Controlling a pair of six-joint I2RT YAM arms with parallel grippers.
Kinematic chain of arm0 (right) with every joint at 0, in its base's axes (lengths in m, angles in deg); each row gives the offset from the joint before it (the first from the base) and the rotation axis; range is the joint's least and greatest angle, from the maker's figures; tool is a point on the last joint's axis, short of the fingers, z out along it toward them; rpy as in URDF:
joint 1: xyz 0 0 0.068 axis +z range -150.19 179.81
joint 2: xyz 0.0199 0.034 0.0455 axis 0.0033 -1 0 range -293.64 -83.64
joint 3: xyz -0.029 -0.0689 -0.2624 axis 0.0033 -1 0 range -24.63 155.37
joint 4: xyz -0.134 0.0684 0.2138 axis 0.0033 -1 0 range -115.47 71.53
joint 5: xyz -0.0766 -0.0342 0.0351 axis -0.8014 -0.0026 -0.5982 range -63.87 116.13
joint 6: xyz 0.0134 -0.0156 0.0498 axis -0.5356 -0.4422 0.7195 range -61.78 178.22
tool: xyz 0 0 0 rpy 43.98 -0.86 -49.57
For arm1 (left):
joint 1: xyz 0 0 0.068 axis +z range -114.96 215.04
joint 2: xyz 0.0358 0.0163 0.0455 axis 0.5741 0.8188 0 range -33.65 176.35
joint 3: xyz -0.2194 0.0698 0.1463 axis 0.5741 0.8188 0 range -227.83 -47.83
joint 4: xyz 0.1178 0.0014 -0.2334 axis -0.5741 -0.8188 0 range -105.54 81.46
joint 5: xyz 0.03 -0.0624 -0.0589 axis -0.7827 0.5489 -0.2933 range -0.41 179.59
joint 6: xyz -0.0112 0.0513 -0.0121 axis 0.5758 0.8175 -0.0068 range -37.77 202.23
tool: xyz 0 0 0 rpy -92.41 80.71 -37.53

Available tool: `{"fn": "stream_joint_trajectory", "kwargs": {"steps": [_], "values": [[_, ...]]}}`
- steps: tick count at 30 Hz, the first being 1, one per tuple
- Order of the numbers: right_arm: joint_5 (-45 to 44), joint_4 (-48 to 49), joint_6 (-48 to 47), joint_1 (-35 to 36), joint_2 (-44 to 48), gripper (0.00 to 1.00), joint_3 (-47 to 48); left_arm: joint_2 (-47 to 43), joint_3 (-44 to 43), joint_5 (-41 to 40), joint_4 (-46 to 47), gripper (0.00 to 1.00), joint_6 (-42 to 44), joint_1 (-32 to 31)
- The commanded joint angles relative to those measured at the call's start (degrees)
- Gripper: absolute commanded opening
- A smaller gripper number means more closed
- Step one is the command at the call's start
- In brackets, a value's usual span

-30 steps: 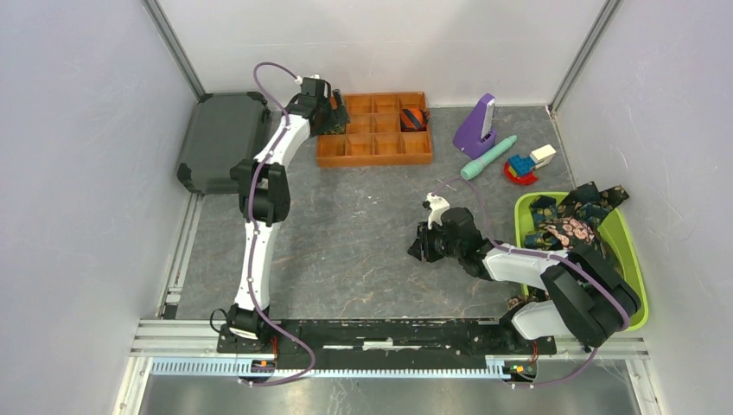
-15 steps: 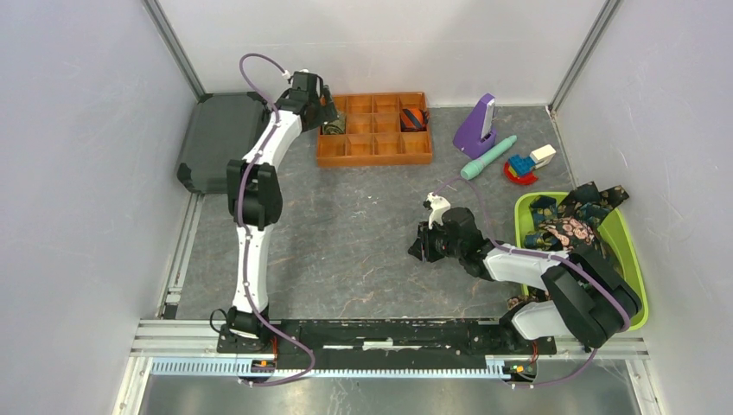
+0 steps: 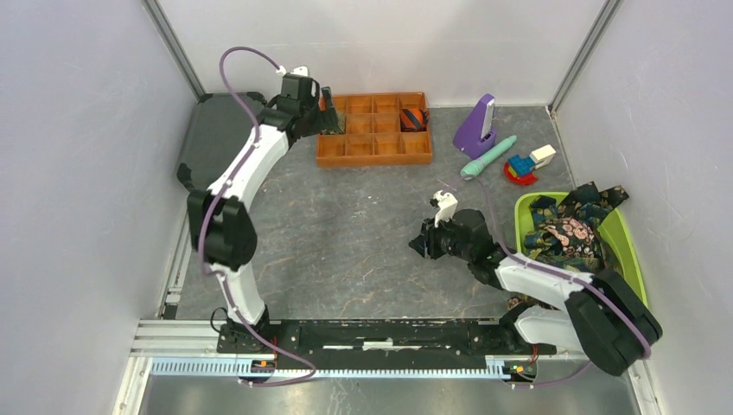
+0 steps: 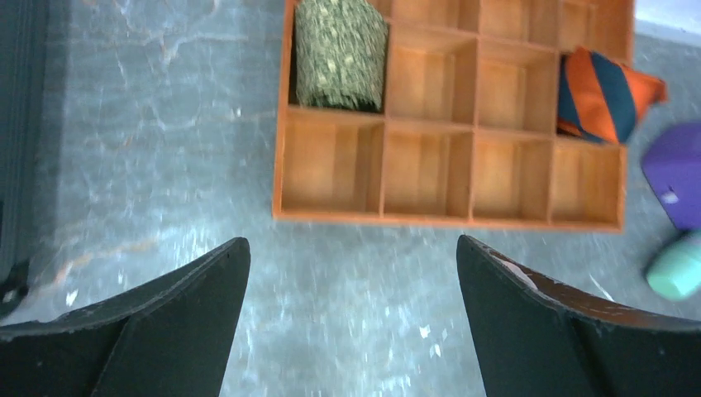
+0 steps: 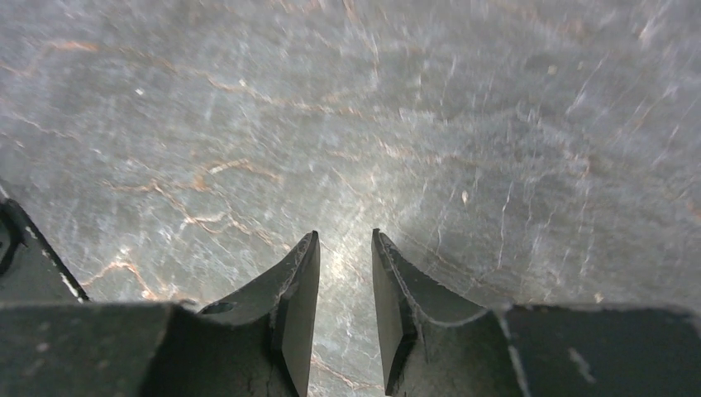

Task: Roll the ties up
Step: Place the tie in the storage box, then reset both arms

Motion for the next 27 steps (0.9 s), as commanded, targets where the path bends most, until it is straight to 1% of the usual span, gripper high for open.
{"fn": "stream_joint_trajectory", "kwargs": {"steps": [1, 3, 5, 7, 9, 14, 18, 22, 25, 27], "values": [[-1.3, 3.3, -2.7, 0.0, 6.7, 0.38, -0.4, -13.2, 10.4, 1.4, 1.5, 1.00, 1.7, -1.0], [-2.3, 1.7, -3.3, 0.0, 9.4, 0.43, 0.3, -18.4, 15.2, 2.7, 1.1, 1.00, 0.9, -1.4], [-3.1, -1.1, -4.3, 0.1, 12.3, 0.53, 2.0, -23.6, 20.0, 3.7, 0.5, 1.00, 0.8, -1.8], [-4.3, -5.1, -5.3, 0.0, 15.5, 0.69, 4.4, -29.0, 25.2, 3.5, -0.7, 1.00, -0.3, -2.1], [-5.7, -8.8, -6.3, 0.1, 18.1, 0.81, 7.0, -33.3, 29.1, 4.1, -2.3, 1.00, -3.0, -2.2], [-10.7, -17.7, -7.4, 0.1, 23.6, 0.98, 13.8, -43.5, 36.5, 7.2, -10.2, 1.00, -3.5, -2.6], [-13.3, -21.8, -7.9, 0.1, 28.5, 0.98, 15.5, -54.3, 45.7, 7.5, -12.9, 1.00, -3.3, -2.6], [-16.4, -25.3, -7.8, 0.1, 32.5, 0.98, 16.1, -65.7, 53.9, 10.4, -13.7, 1.00, -3.5, -2.6], [-17.7, -27.4, -7.9, 0.0, 35.3, 0.98, 15.9, -73.7, 58.7, 5.9, -13.8, 1.00, -6.5, -2.6], [-19.1, -28.2, -7.9, 0.1, 37.1, 0.98, 15.8, -77.8, 61.0, 6.9, -11.8, 1.00, -6.1, -2.6]]}}
